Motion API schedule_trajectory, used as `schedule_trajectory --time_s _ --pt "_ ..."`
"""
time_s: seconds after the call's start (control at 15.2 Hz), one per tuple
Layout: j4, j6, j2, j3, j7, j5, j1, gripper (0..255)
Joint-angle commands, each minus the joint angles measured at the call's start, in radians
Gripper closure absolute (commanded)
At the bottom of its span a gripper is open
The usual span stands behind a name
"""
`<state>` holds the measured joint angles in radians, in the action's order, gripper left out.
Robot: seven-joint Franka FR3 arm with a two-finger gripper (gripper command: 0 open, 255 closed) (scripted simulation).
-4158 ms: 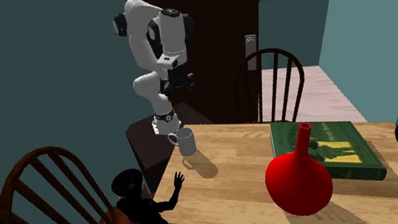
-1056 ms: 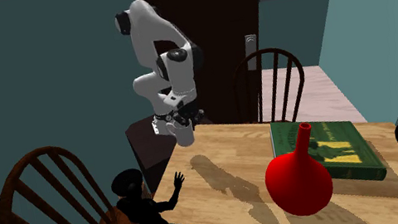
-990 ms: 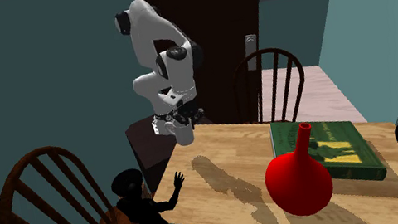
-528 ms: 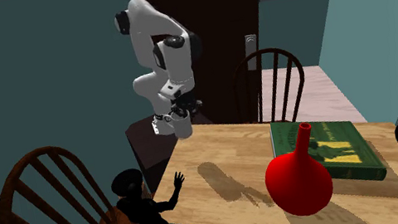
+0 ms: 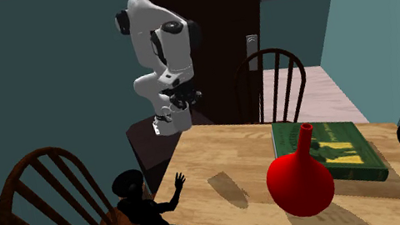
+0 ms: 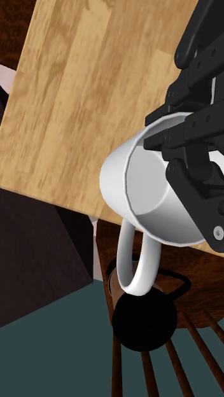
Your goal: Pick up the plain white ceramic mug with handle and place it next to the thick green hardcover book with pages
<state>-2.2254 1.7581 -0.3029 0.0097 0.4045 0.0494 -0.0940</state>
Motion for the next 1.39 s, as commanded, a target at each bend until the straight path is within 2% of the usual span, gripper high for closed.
schedule_trajectory --time_s 0.0,0.4,0.86,1.32 --pt "0.023 -0.027 -0.004 0.000 0.001 -0.001 0.000 255" --pt "0.086 -0.097 -0.011 -0.001 0.004 -0.001 0.000 255" --pt "0.249 -0.092 0.149 0.090 0.146 0.036 0.060 255" --pt "0.474 -0.111 0.344 0.163 0.288 0.034 0.123 255"
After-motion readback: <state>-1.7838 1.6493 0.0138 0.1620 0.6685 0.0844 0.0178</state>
